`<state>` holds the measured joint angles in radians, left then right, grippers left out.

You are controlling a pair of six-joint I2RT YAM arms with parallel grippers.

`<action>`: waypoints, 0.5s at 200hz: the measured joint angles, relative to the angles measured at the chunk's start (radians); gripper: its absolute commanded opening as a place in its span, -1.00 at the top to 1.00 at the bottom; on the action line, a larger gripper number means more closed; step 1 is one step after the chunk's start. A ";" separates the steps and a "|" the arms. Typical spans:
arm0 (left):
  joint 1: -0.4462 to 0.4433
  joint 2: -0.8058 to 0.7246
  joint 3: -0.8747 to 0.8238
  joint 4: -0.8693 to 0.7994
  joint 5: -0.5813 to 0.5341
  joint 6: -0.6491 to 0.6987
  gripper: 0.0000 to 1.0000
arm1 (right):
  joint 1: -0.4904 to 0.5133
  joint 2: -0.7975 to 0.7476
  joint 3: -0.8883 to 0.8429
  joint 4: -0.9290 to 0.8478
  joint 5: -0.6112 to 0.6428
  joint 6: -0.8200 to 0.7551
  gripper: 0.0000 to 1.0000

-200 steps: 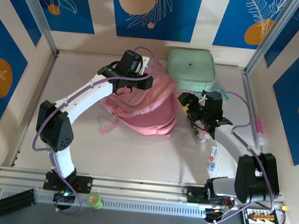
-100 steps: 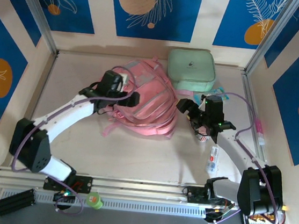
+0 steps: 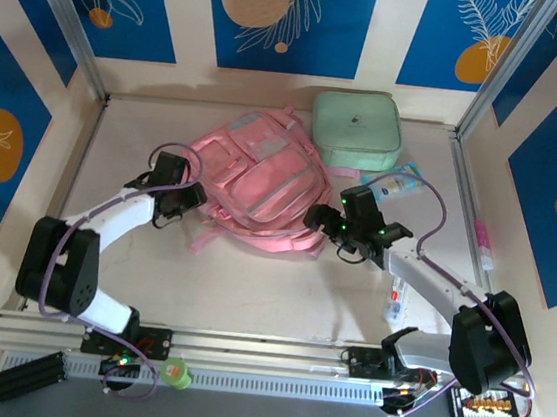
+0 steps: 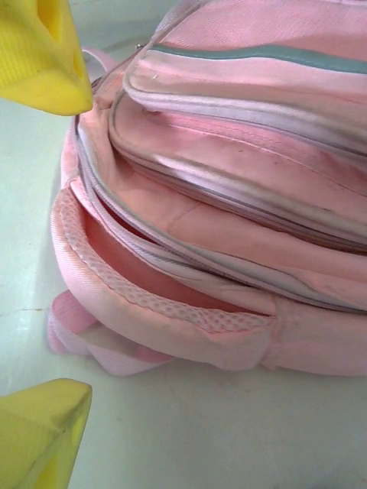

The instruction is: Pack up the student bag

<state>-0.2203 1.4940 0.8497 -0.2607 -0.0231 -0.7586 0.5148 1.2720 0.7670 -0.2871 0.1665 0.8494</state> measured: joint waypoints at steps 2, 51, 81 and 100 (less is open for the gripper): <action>0.002 0.008 0.000 0.008 0.000 -0.008 -0.14 | 0.003 0.001 0.000 0.000 0.002 0.000 -0.77; 0.009 0.127 0.000 0.191 0.051 -0.112 0.04 | 0.017 0.024 0.000 0.001 0.010 0.016 -0.72; 0.009 0.174 0.000 0.272 0.084 -0.159 0.21 | 0.022 0.028 0.000 0.005 0.003 0.039 -0.64; 0.011 0.185 -0.006 0.296 0.092 -0.179 0.30 | 0.022 0.042 -0.006 0.009 -0.009 0.057 -0.61</action>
<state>-0.2096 1.6794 0.8436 0.0357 0.0685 -0.9375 0.5365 1.3136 0.7612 -0.2779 0.1574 0.9062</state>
